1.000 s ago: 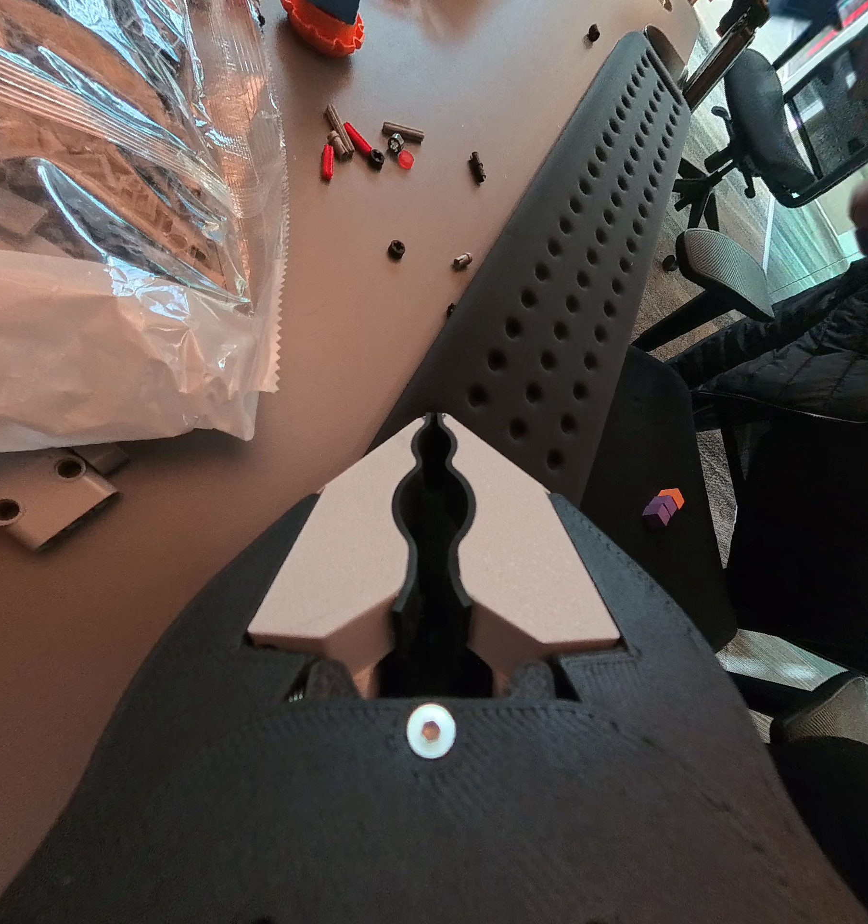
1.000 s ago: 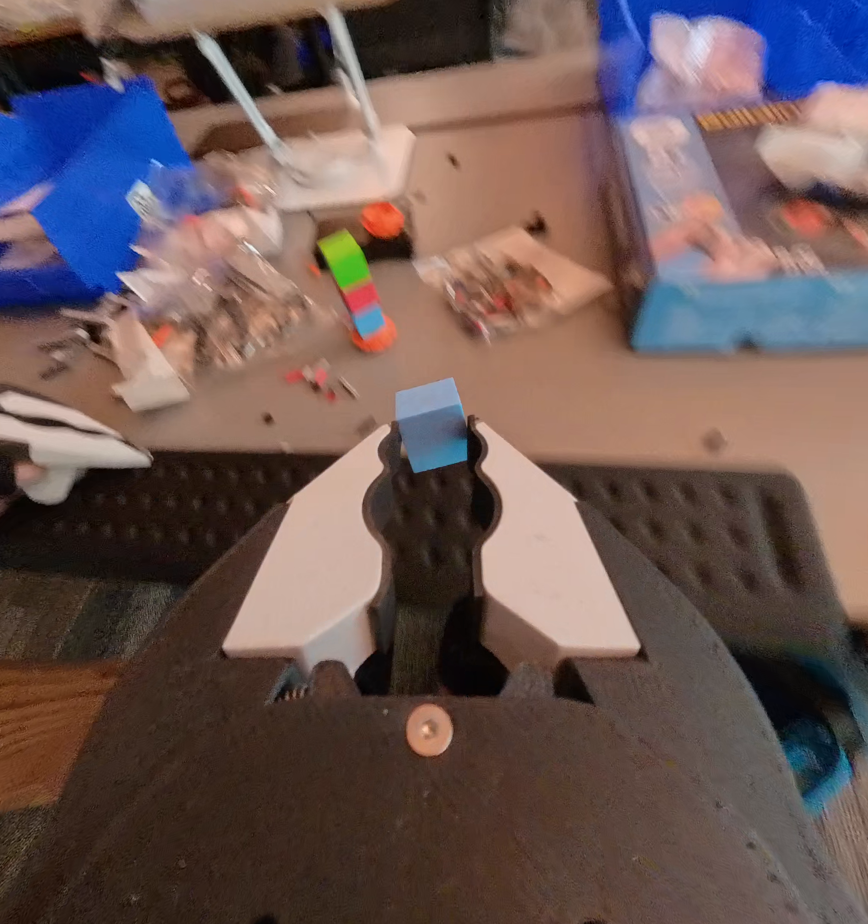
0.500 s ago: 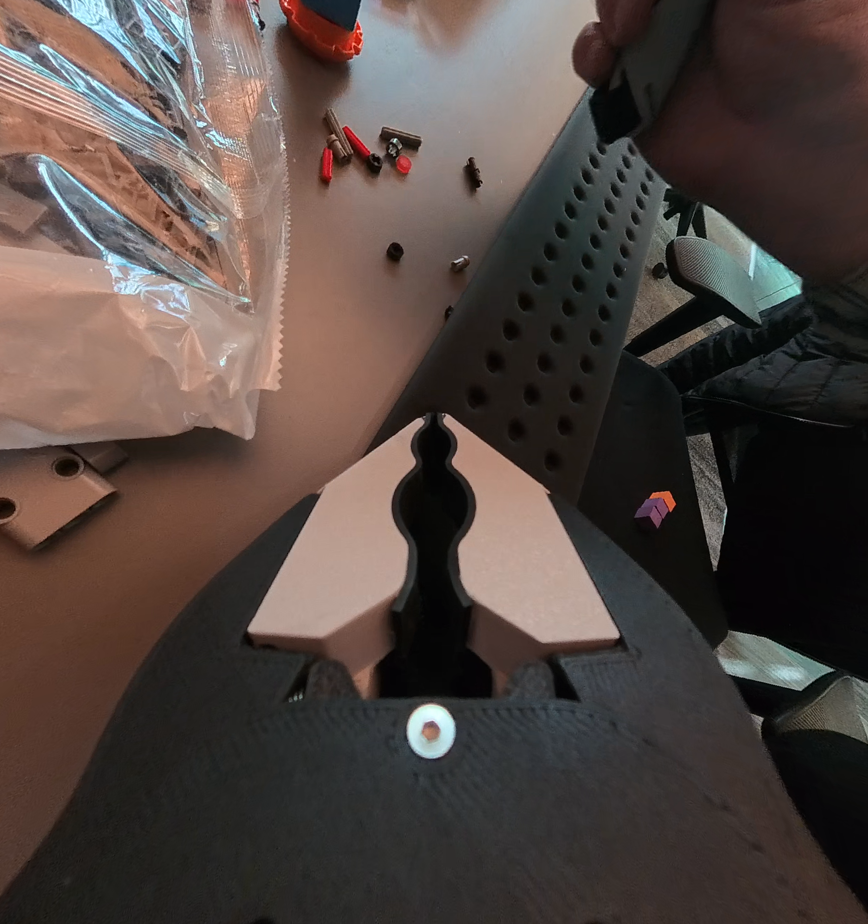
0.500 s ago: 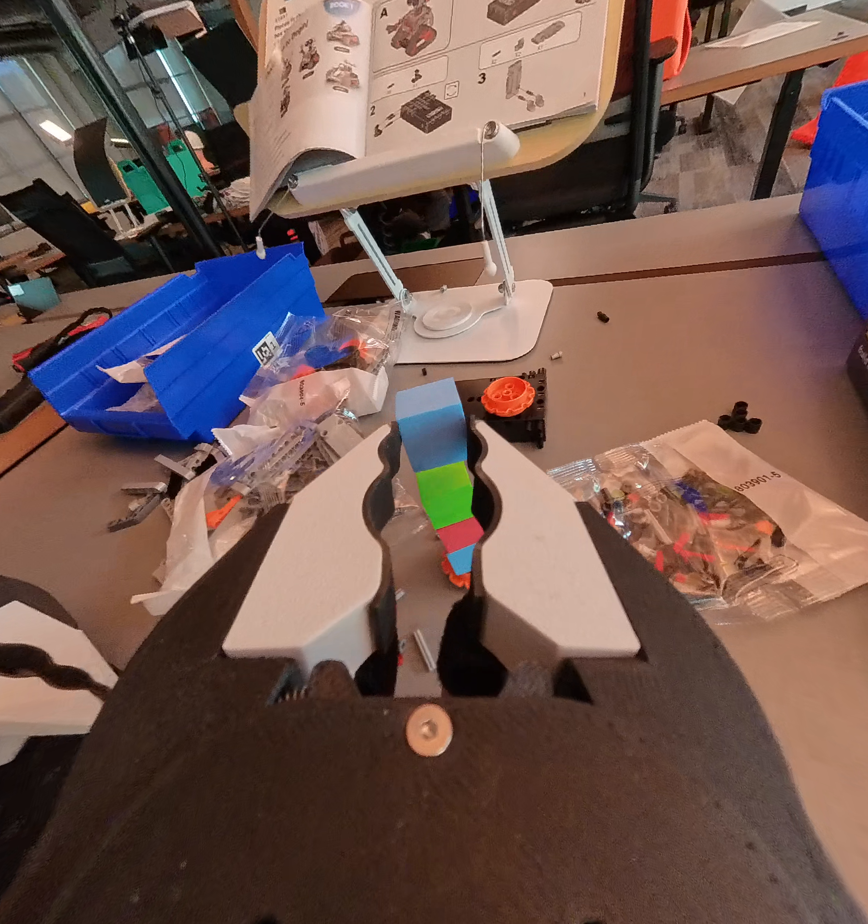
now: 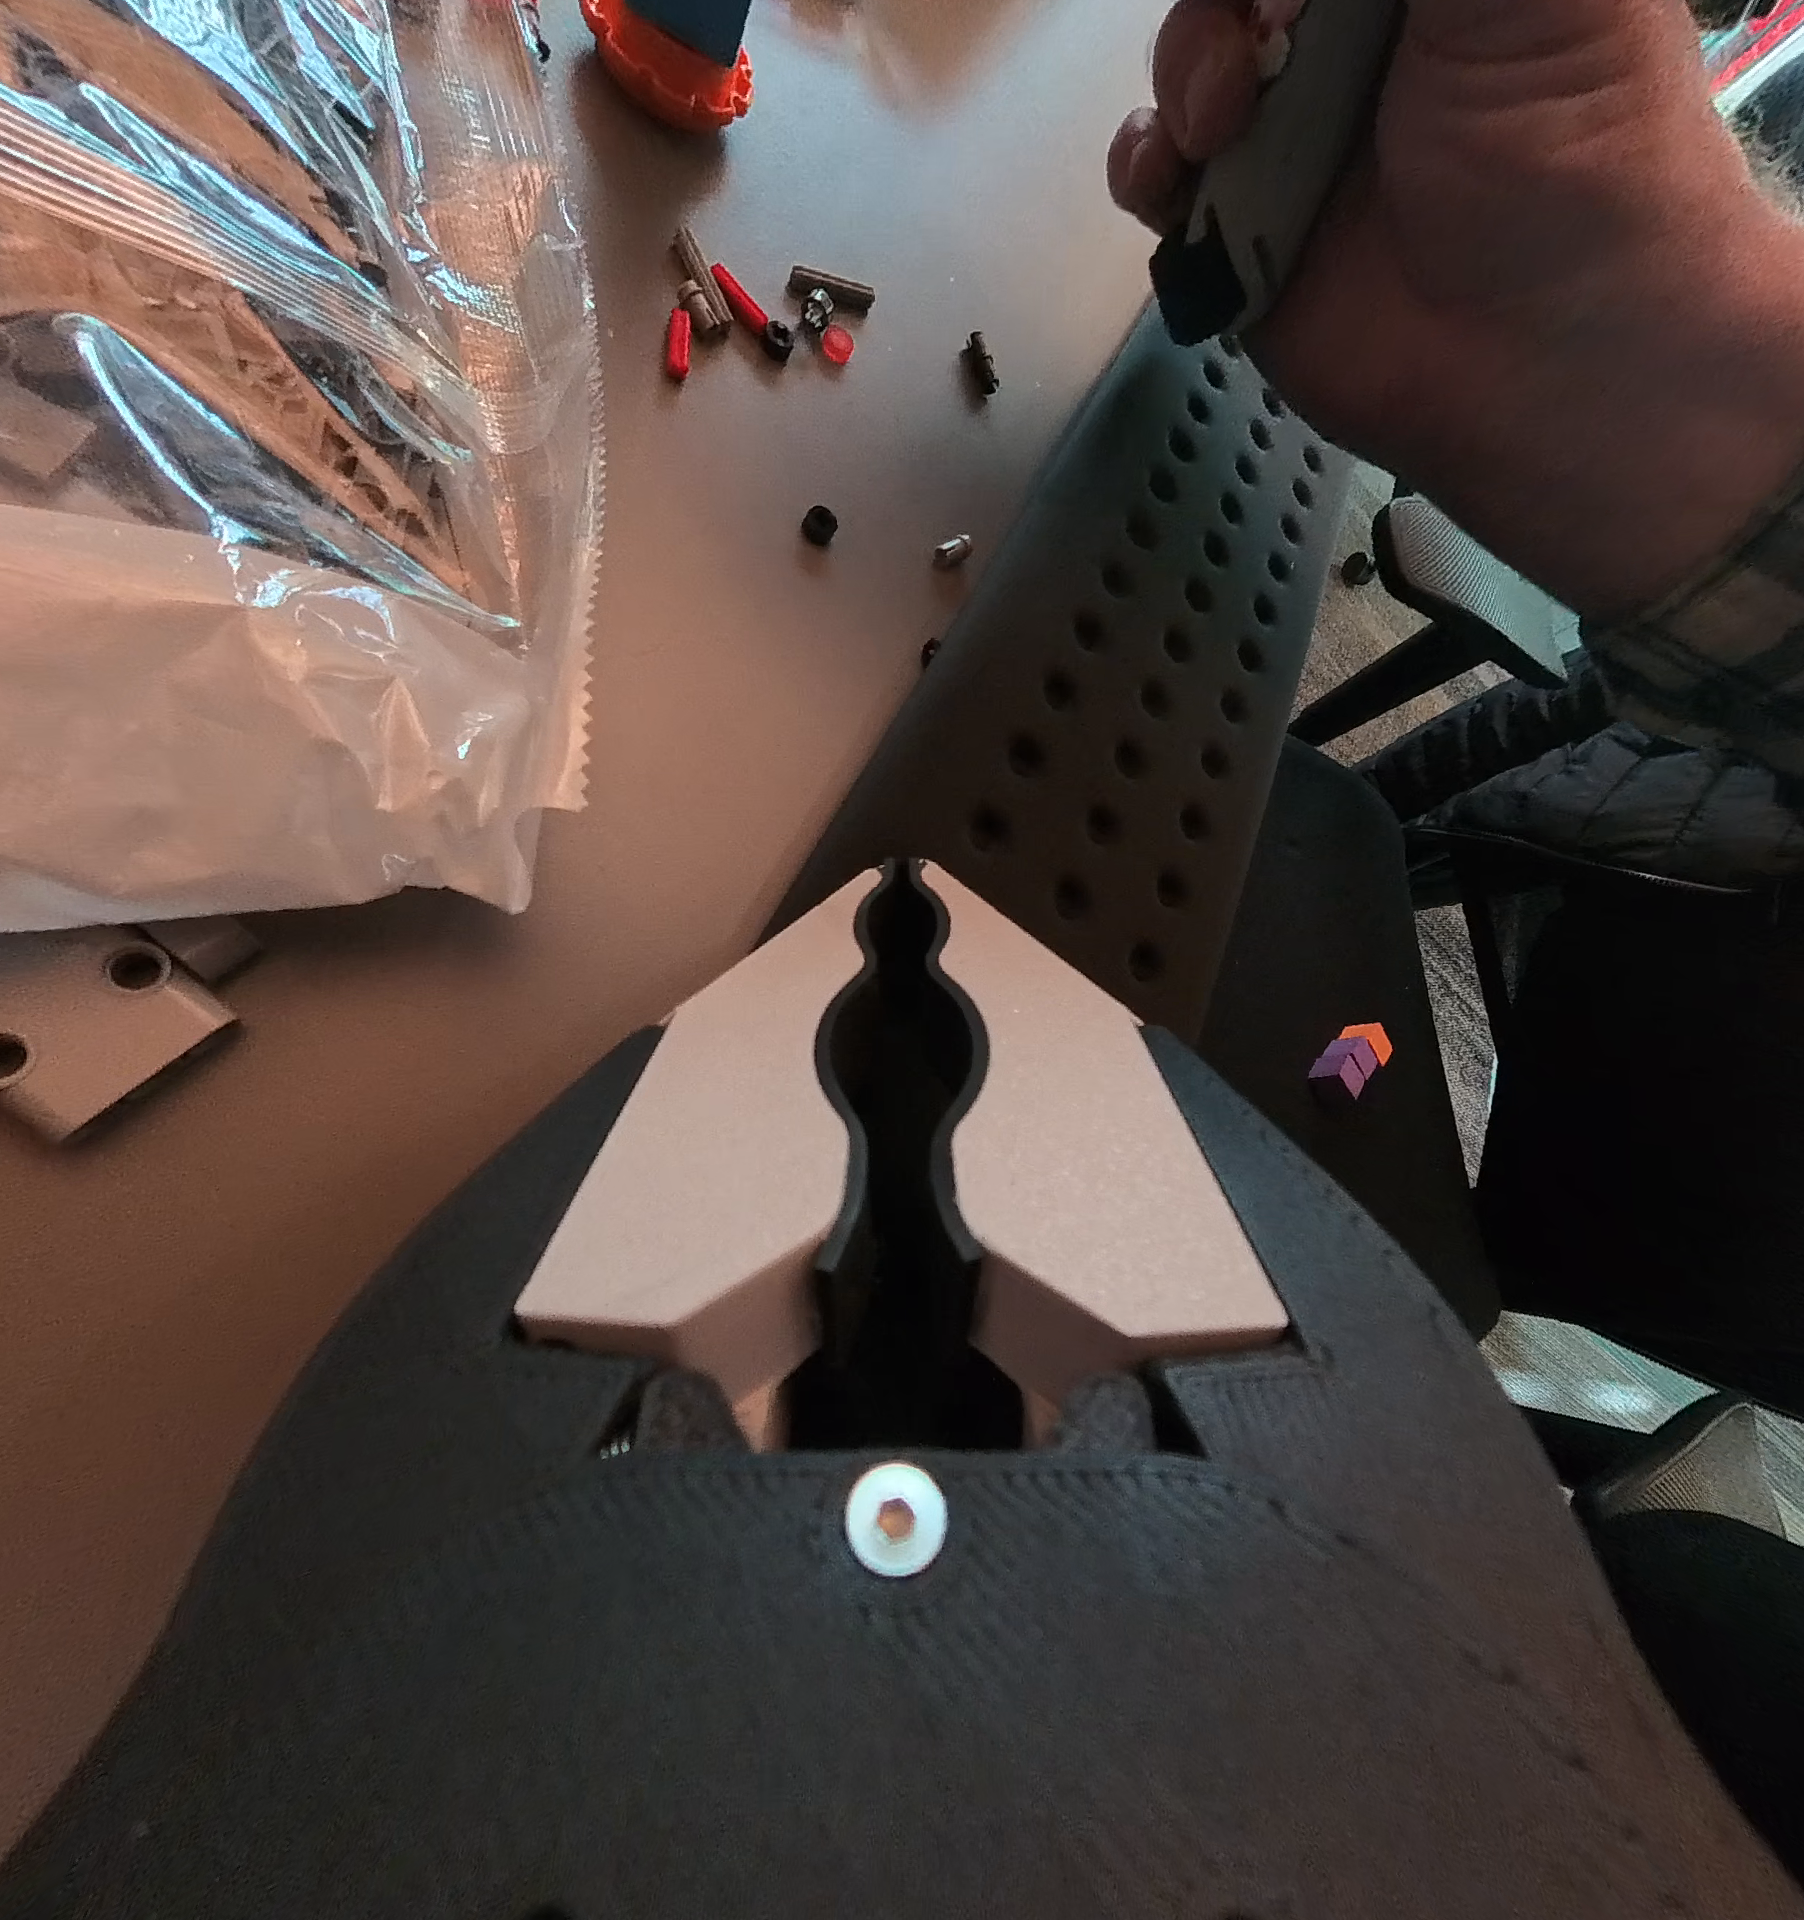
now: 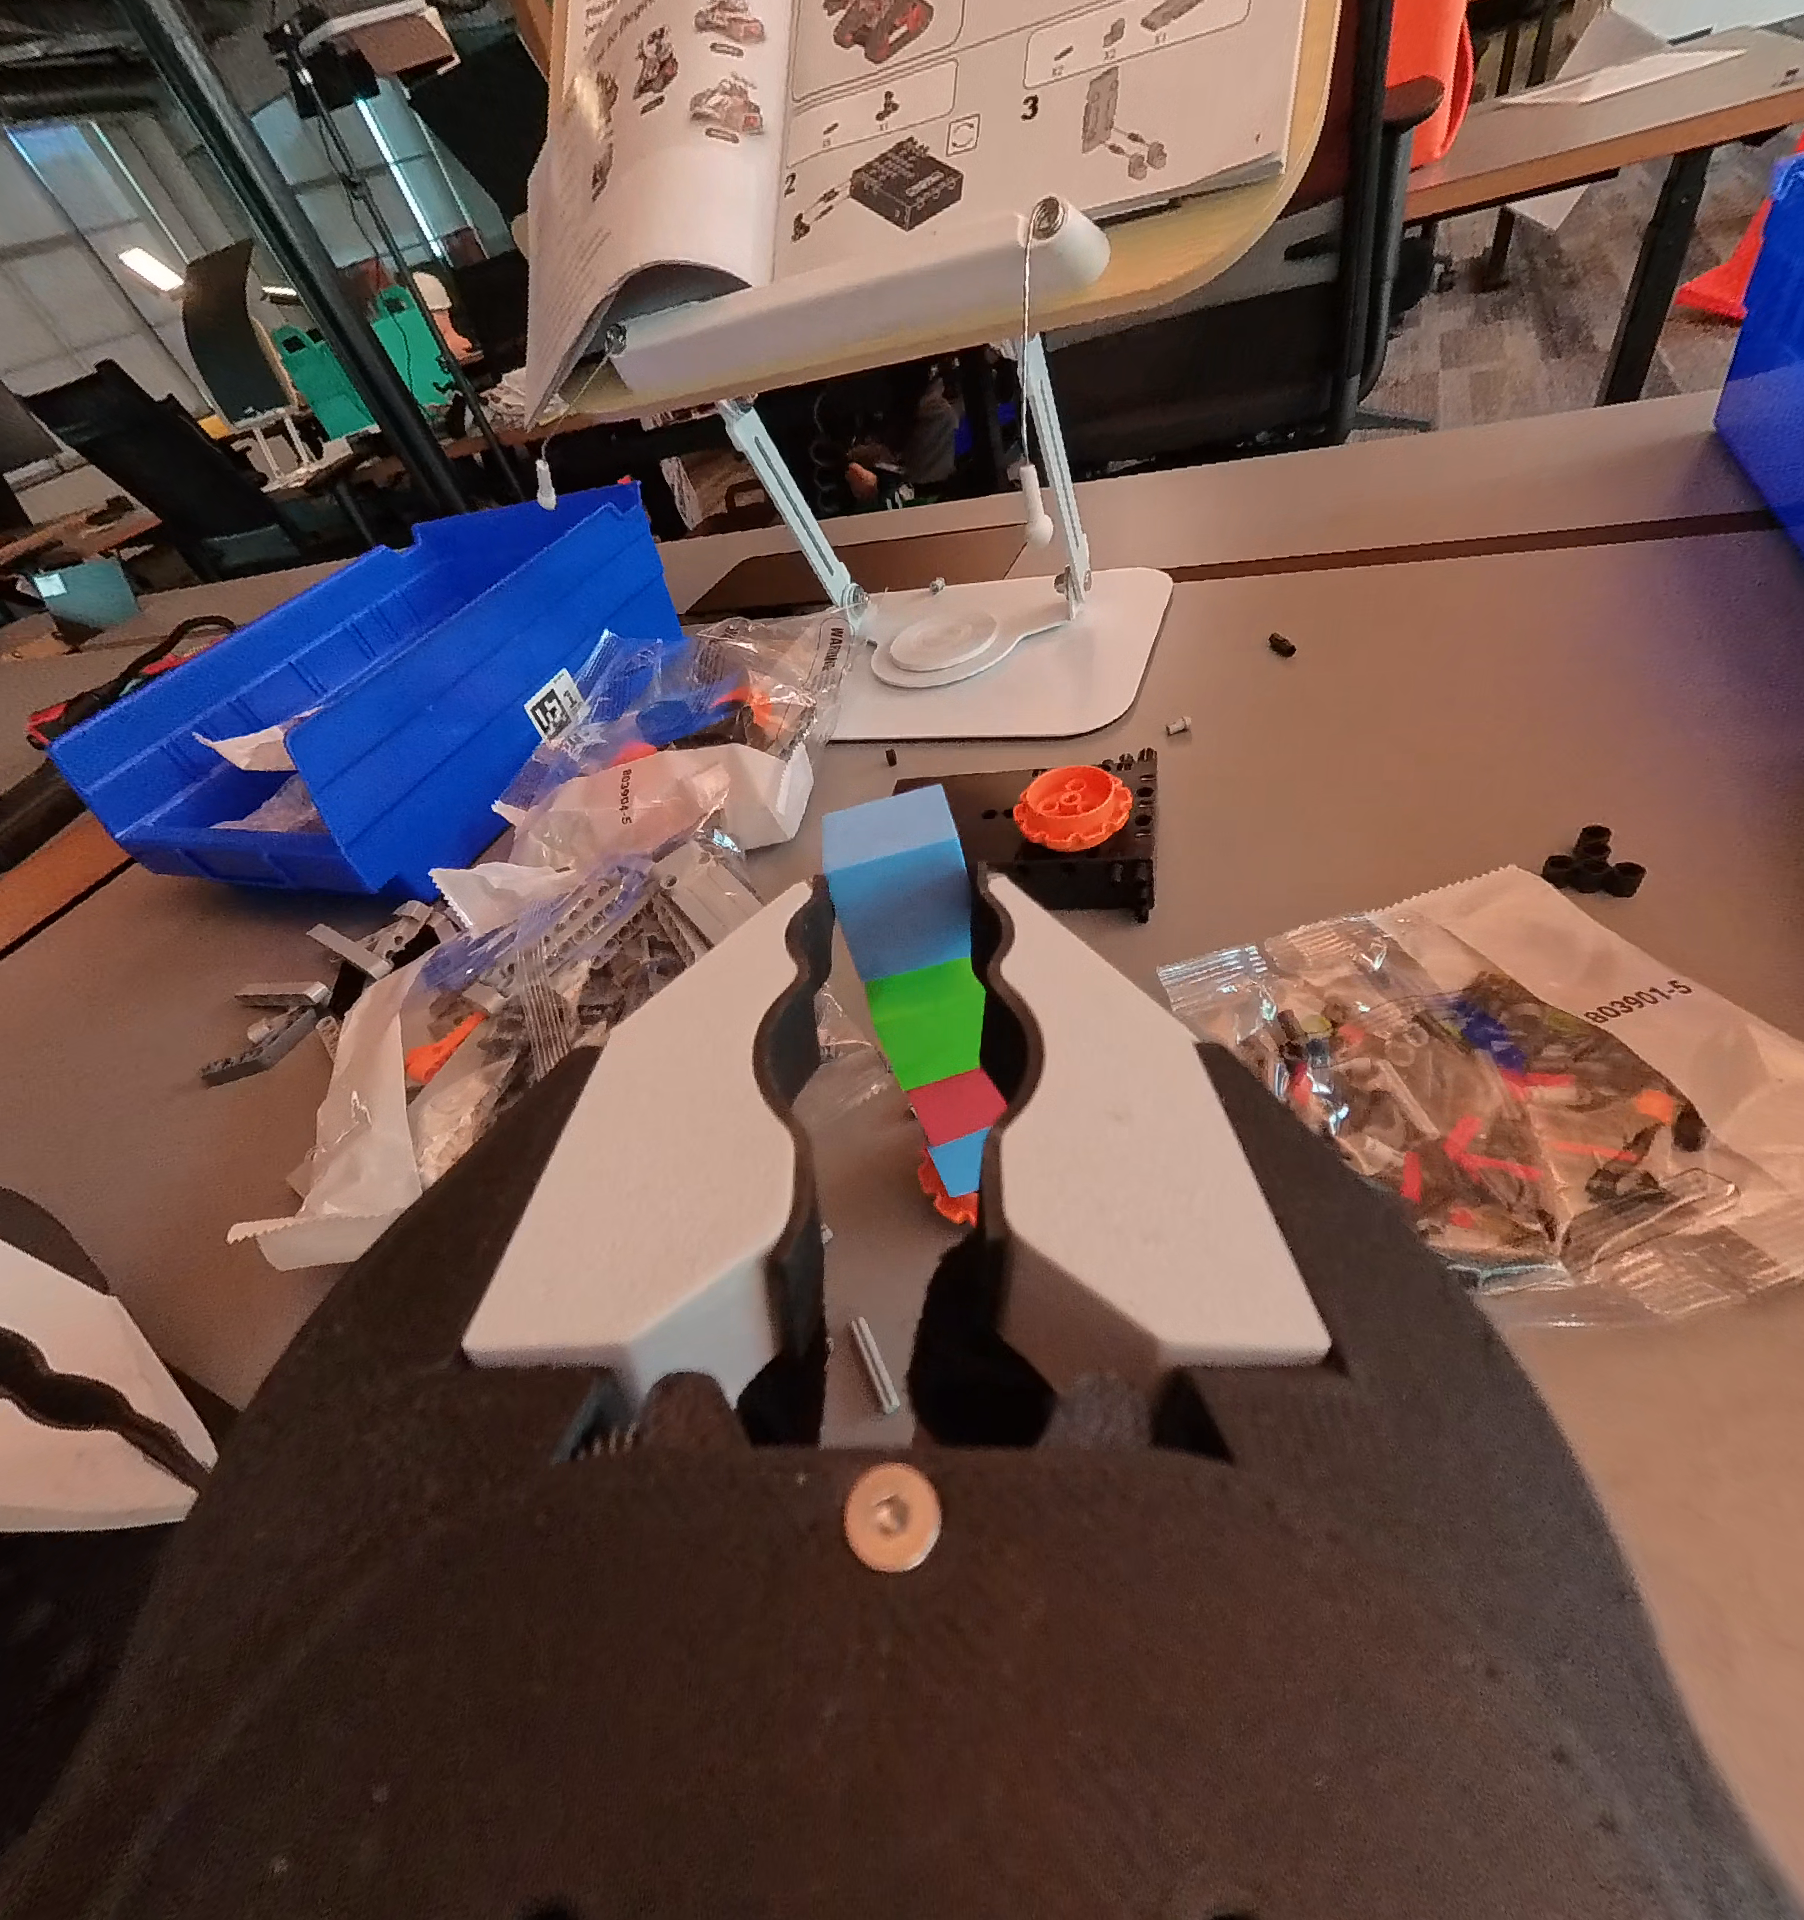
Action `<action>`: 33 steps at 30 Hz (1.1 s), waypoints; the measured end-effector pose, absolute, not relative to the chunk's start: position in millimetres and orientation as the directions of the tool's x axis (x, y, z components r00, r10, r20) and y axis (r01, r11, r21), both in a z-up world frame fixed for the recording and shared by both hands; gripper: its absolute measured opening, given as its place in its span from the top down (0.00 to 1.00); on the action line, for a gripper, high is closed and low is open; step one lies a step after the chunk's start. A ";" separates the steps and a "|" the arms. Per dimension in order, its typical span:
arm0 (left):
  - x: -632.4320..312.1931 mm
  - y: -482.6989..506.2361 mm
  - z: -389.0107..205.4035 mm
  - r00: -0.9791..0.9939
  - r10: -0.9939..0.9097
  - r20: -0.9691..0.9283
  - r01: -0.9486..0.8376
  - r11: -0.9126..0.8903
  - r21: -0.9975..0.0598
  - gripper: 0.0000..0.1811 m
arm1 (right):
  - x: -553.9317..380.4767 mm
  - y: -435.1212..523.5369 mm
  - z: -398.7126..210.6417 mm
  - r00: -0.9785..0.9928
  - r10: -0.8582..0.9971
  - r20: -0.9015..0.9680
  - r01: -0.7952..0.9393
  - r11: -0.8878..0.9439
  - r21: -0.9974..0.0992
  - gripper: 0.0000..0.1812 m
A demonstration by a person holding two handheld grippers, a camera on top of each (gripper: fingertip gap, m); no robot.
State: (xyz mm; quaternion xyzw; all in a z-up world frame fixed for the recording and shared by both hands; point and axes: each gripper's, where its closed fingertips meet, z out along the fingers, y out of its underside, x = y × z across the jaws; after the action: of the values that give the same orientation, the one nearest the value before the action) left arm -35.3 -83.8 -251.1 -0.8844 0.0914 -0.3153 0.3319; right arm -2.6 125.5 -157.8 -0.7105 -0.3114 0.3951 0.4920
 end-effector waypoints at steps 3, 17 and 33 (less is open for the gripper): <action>-35.3 -83.8 -251.1 0.784 -0.371 0.497 0.048 -0.763 -0.645 1.00 | -2.3 124.3 -162.4 0.495 0.828 -0.264 0.052 -0.331 -0.942 0.86; -35.5 -83.8 -251.1 0.783 -0.370 0.499 0.049 -0.764 -0.644 1.00 | -2.0 121.2 -166.8 0.486 0.832 -0.268 0.073 -0.344 -0.936 0.84; -35.7 -83.9 -251.1 0.780 -0.370 0.504 0.052 -0.765 -0.642 1.00 | -4.1 121.5 -161.4 0.433 0.874 -0.223 0.113 -0.298 -0.948 0.86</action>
State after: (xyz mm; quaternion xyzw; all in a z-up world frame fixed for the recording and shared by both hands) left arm -35.7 -83.9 -251.1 -0.8837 0.0900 -0.3188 0.3306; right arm -4.1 121.5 -161.4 -0.6996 -0.3525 0.3992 0.4763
